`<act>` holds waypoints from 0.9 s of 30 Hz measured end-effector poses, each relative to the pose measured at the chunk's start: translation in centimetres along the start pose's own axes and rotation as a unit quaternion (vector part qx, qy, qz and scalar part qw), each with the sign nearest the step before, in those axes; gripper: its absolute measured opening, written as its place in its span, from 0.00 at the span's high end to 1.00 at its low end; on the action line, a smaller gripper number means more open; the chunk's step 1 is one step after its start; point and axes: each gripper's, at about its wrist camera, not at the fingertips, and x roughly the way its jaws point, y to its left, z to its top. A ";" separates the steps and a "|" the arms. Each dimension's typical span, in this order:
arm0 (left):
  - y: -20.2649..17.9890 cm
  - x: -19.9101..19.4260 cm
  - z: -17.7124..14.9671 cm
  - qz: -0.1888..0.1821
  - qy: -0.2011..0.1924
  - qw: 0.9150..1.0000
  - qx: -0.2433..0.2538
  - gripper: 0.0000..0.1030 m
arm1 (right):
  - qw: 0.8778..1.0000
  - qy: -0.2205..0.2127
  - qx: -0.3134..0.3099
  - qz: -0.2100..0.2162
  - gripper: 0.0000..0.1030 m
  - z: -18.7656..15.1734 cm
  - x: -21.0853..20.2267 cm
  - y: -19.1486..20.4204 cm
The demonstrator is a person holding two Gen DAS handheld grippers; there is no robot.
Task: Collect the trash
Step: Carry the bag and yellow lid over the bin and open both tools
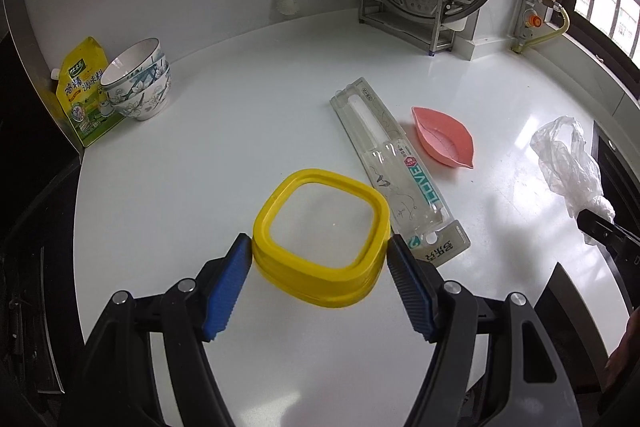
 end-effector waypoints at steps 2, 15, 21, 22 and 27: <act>-0.4 -1.0 -0.5 -0.004 -0.002 1.000 -0.001 0.34 | 1.000 -0.001 -0.004 0.003 0.66 -0.6 -1.1 0.2; -4.9 -7.6 -5.3 -0.033 -0.004 0.999 0.008 0.34 | 0.999 0.007 -0.037 0.020 0.66 -5.6 -8.0 0.1; -6.5 -10.1 -7.5 -0.038 -0.007 0.999 0.012 0.34 | 0.998 0.024 -0.051 0.027 0.66 -8.7 -10.2 -0.3; -6.8 -10.4 -7.8 -0.038 -0.007 0.999 0.013 0.34 | 0.998 0.026 -0.052 0.028 0.66 -9.2 -10.5 -0.4; -8.0 -11.5 -9.6 -0.041 -0.001 0.999 0.015 0.34 | 0.997 0.039 -0.053 0.033 0.66 -11.4 -11.8 -0.9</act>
